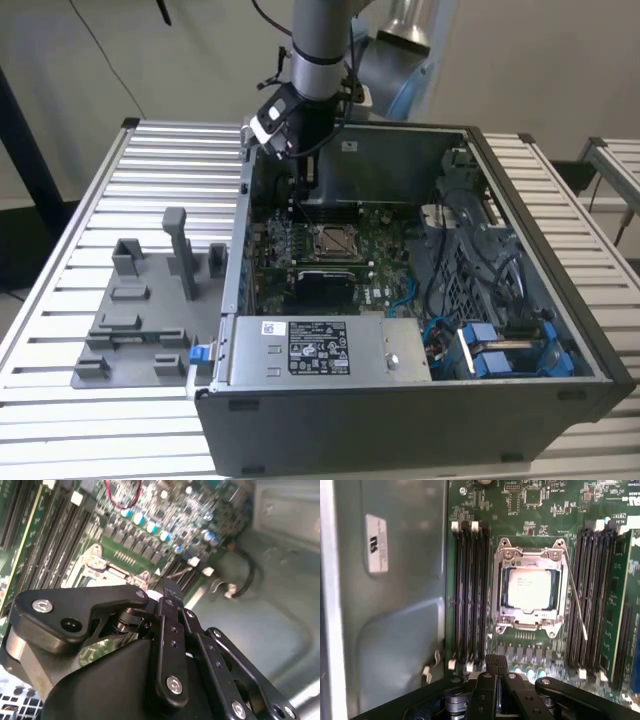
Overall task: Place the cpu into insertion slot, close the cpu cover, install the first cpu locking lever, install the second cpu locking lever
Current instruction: 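Close the cpu cover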
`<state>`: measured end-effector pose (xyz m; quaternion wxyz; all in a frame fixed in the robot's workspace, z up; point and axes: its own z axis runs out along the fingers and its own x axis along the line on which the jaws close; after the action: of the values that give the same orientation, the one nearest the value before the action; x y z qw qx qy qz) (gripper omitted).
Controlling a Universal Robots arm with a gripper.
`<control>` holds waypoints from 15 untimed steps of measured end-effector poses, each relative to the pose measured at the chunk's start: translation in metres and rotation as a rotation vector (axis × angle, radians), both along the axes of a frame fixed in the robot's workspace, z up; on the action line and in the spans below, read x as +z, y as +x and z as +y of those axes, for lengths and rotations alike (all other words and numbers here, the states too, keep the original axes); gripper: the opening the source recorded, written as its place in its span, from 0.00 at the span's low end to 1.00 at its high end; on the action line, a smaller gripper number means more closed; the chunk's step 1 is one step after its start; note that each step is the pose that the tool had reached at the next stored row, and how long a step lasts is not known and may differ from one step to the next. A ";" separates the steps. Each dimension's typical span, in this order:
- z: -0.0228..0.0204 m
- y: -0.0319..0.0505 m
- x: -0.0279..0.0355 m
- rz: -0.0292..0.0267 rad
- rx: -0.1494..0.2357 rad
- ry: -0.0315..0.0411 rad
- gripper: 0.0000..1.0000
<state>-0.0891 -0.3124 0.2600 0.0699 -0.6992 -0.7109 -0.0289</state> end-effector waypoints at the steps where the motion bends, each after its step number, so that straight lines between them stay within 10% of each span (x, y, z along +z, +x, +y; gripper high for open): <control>1: 0.0000 -0.0037 0.0009 -0.0002 0.000 0.0008 0.11; 15: 0.0090 -0.0439 -0.0015 -0.0142 -0.002 0.0018 0.11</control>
<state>-0.1329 -0.3034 0.2584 0.0655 -0.6995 -0.7108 -0.0345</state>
